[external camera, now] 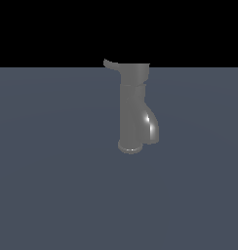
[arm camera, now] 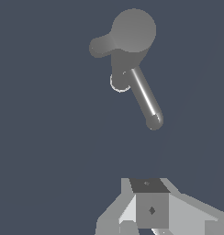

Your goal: Turn on the faucet by rotating a designated handle.

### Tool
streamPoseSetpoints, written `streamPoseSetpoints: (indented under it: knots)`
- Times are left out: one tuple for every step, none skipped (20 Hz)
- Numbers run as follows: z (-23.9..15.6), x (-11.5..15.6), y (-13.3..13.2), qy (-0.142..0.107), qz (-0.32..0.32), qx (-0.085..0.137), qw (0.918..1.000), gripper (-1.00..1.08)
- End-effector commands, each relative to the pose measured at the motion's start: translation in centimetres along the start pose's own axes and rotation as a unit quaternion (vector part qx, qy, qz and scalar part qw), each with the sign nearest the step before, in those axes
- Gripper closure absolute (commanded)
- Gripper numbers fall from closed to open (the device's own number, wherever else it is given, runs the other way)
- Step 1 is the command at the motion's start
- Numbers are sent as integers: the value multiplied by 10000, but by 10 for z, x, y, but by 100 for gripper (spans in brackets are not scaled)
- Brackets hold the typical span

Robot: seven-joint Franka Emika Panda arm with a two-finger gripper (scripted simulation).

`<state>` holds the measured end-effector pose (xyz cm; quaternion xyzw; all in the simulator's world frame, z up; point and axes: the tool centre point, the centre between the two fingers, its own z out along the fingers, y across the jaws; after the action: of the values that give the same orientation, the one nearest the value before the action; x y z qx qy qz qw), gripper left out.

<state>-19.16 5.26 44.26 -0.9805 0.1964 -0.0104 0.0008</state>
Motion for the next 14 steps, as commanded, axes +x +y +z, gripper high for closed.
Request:
streamPoseSetpoints:
  knots:
    - [8, 8, -10, -6, 298, 2, 9996, 108]
    - [11, 12, -14, -8, 414, 2, 9991, 108]
    - [15, 15, -17, -10, 530, 1, 9986, 108]
    - [18, 19, -21, -13, 647, 1, 9979, 108]
    - [21, 23, -24, -15, 763, 1, 9971, 108]
    - [24, 27, -28, -17, 879, 0, 9961, 108]
    - [27, 31, -31, -20, 996, 0, 9950, 108]
    - [31, 35, -34, -22, 1112, 0, 9938, 108]
    - [34, 39, -37, -24, 1227, -1, 9924, 108]
    - [37, 43, -40, -26, 1343, -1, 9909, 108]
    - [40, 47, -43, -29, 1459, -2, 9893, 108]
    - [43, 52, -46, -31, 1574, -2, 9875, 108]
    - [46, 56, -49, -33, 1689, -3, 9856, 108]
    - [50, 61, -51, -35, 1803, -3, 9836, 108]
